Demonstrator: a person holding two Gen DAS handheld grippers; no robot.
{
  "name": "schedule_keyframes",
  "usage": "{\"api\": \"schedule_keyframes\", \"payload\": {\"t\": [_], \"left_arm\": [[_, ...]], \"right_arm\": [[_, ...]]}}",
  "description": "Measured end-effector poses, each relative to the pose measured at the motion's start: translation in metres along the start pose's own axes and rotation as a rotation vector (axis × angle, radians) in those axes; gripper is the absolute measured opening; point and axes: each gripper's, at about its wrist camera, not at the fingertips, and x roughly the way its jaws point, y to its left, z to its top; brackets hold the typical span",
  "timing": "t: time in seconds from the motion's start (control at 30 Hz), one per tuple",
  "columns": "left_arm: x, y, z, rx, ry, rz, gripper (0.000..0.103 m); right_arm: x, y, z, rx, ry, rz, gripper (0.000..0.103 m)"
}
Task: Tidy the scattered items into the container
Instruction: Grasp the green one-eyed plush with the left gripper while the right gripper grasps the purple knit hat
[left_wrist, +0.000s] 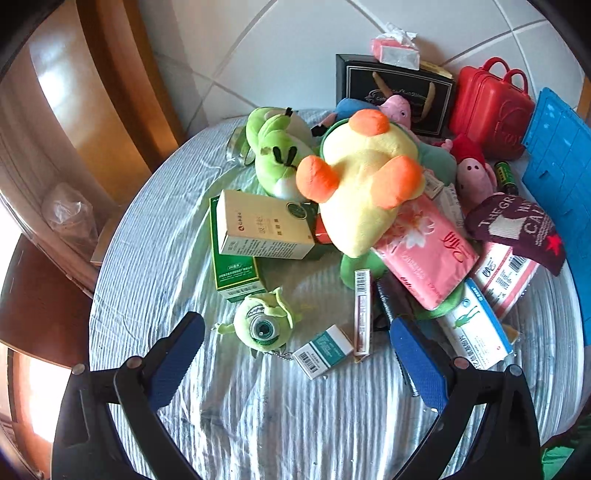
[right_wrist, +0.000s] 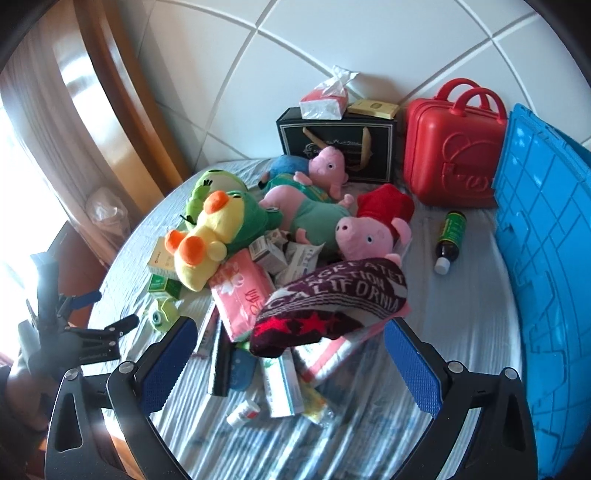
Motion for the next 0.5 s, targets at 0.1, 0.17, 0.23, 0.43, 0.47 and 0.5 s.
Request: {"api": "schedule_keyframes", "payload": {"t": [0.1, 0.17, 0.23, 0.43, 0.47, 0.5], "left_arm": [[0.026, 0.017, -0.002, -0.034, 0.009, 0.010, 0.101], [0.047, 0.026, -0.004, -0.050, 0.025, 0.017, 0.098], [0.068, 0.034, -0.007, -0.062, 0.034, 0.023, 0.097], [0.125, 0.039, -0.016, -0.074, 0.105, -0.024, 0.095], [0.130, 0.039, -0.017, -0.073, 0.109, -0.023, 0.093], [0.135, 0.038, -0.018, -0.073, 0.115, -0.024, 0.092]], "right_arm": [[0.017, 0.012, -0.003, -0.005, 0.017, -0.007, 0.103], [0.026, 0.017, -0.005, -0.005, 0.029, -0.014, 0.103], [0.035, 0.021, -0.007, -0.004, 0.038, -0.022, 0.103], [0.056, 0.023, -0.014, 0.014, 0.072, -0.045, 0.103], [0.059, 0.023, -0.015, 0.014, 0.076, -0.051, 0.103], [0.063, 0.022, -0.016, 0.014, 0.081, -0.058, 0.103]]}}
